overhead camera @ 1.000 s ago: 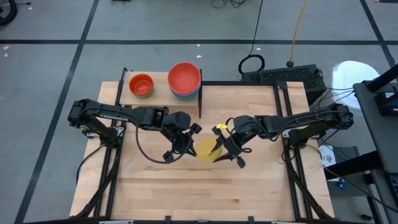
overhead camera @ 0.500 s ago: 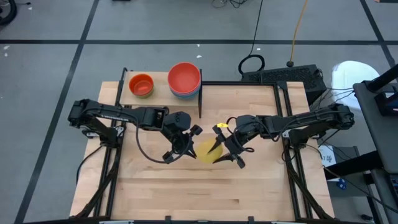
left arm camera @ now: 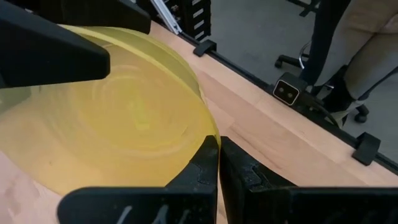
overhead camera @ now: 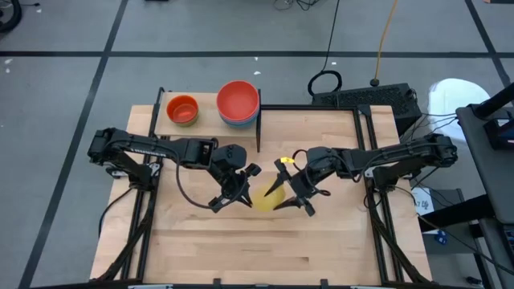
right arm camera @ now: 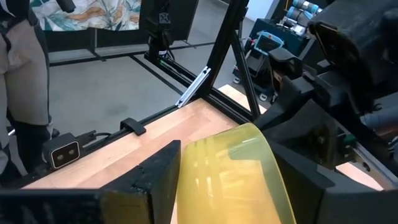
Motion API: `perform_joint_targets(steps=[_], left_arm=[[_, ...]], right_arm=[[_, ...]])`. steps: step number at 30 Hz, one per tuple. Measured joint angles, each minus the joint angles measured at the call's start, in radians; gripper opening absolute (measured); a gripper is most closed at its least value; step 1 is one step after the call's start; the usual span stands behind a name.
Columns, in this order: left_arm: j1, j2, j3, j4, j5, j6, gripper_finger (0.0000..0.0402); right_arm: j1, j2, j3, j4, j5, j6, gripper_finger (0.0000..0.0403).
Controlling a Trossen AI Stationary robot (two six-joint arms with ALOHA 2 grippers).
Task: Place and stack bowls onto a shelf
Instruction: Stack the yellow bowl on top of the orange bowl on the shelf
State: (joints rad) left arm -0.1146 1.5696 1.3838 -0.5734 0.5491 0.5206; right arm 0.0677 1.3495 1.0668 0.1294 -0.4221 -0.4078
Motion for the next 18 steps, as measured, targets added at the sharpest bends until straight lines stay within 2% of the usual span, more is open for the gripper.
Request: perform_joint_targets(steps=[14, 18], left_arm=[[0.001, -0.005, 0.000, -0.040, -0.001, -0.065, 0.0001], [-0.005, -0.006, -0.006, -0.116, 0.023, -0.095, 0.0001]], right_arm=[[0.010, 0.001, 0.001, -0.005, 0.016, 0.026, 0.0204], [0.007, -0.002, 0.006, 0.017, 0.038, 0.025, 0.0205]])
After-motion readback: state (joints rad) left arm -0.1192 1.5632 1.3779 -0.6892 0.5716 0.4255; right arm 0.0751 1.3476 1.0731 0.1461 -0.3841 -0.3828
